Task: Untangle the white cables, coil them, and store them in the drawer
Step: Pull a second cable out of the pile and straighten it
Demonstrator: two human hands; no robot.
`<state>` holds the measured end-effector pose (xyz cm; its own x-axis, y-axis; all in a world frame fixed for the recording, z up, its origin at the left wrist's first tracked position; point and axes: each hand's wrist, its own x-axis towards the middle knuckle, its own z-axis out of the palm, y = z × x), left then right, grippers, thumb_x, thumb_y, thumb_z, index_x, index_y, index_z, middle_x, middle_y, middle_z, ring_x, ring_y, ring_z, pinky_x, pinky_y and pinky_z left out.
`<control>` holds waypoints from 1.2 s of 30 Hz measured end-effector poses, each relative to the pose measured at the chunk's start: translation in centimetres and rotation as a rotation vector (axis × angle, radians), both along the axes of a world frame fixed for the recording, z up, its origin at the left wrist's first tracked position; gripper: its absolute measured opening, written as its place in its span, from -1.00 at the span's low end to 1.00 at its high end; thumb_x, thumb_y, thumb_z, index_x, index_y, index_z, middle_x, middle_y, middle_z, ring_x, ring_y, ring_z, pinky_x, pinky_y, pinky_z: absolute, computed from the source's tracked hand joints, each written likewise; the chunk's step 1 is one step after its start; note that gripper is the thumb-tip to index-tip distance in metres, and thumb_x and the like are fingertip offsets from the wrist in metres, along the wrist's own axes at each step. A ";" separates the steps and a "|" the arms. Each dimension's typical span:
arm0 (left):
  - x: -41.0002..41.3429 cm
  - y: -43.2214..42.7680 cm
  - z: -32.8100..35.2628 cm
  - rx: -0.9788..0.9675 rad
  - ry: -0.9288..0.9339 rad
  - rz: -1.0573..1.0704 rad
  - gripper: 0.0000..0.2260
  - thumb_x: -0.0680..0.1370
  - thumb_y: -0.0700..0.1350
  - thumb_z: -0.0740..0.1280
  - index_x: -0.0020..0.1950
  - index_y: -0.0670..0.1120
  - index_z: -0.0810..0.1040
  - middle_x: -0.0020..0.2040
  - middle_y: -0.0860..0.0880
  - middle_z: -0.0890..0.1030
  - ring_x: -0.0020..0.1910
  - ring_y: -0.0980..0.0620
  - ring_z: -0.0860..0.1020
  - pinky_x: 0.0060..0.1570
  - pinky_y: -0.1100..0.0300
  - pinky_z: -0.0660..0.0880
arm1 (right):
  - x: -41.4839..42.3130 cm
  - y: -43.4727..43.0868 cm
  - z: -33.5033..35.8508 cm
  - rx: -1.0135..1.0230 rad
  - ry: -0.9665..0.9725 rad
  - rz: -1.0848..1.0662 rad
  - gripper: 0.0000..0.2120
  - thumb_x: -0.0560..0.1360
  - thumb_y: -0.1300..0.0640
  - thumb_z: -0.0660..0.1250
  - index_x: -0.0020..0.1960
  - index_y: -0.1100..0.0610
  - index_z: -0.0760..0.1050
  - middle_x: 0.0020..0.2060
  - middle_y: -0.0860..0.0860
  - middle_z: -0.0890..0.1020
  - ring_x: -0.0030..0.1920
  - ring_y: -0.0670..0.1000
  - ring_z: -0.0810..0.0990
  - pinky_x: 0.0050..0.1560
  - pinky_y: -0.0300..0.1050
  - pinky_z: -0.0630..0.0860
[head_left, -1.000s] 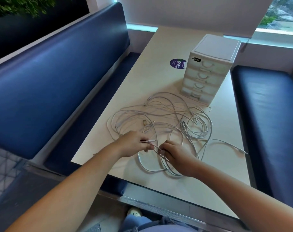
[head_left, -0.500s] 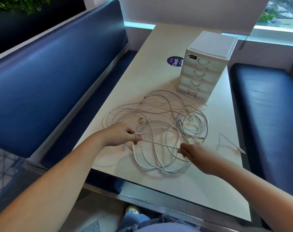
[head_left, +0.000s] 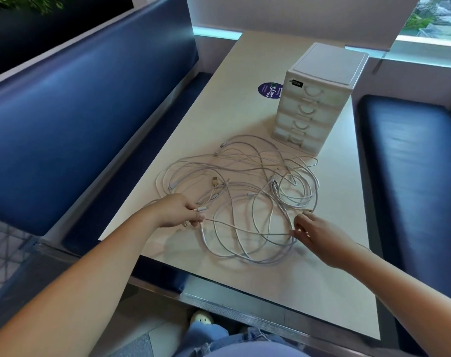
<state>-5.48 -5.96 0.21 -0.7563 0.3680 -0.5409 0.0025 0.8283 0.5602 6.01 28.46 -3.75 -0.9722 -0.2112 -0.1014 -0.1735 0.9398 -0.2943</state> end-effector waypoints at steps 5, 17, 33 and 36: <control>-0.3 -0.8 0.3 0.056 0.087 0.095 -0.72 0.57 0.10 0.35 -0.07 -0.11 0.67 -0.18 0.00 0.54 -0.13 0.04 0.48 -0.14 0.16 0.34 | -0.7 -2.6 -0.4 -0.037 0.214 0.083 -0.73 0.54 -0.12 0.13 -0.09 0.04 0.47 -0.10 -0.04 0.48 -0.07 0.08 0.47 -0.04 -0.06 0.49; -0.6 -3.2 6.3 0.364 0.609 0.474 -0.71 0.68 0.05 0.10 -0.01 0.01 0.58 -0.31 0.05 0.46 -0.32 0.12 0.42 -0.26 0.19 0.39 | -3.3 -16.1 -2.0 0.090 -0.136 0.345 -0.56 0.48 -0.16 0.31 0.12 0.19 0.46 0.08 0.12 0.42 0.13 0.14 0.40 0.16 0.04 0.43; -2.5 -3.6 8.7 0.752 0.441 0.619 -0.71 0.69 0.02 0.11 -0.10 -0.04 0.52 -0.42 0.07 0.26 -0.46 0.14 0.17 -0.46 0.28 0.15 | -6.1 -14.7 5.6 -0.546 -0.008 0.052 -0.96 0.55 0.13 0.28 -0.08 0.05 0.48 -0.27 -0.11 0.58 -0.21 0.01 0.53 -0.11 -0.02 0.47; -2.7 -3.1 9.0 0.761 0.419 0.609 -0.72 0.69 0.02 0.11 -0.10 -0.03 0.52 -0.43 0.09 0.27 -0.45 0.14 0.18 -0.47 0.29 0.16 | -6.7 -14.0 5.7 -0.449 0.026 0.047 -0.87 0.59 0.11 0.18 -0.07 -0.13 0.34 -0.29 -0.12 0.55 -0.29 0.00 0.52 -0.19 0.01 0.54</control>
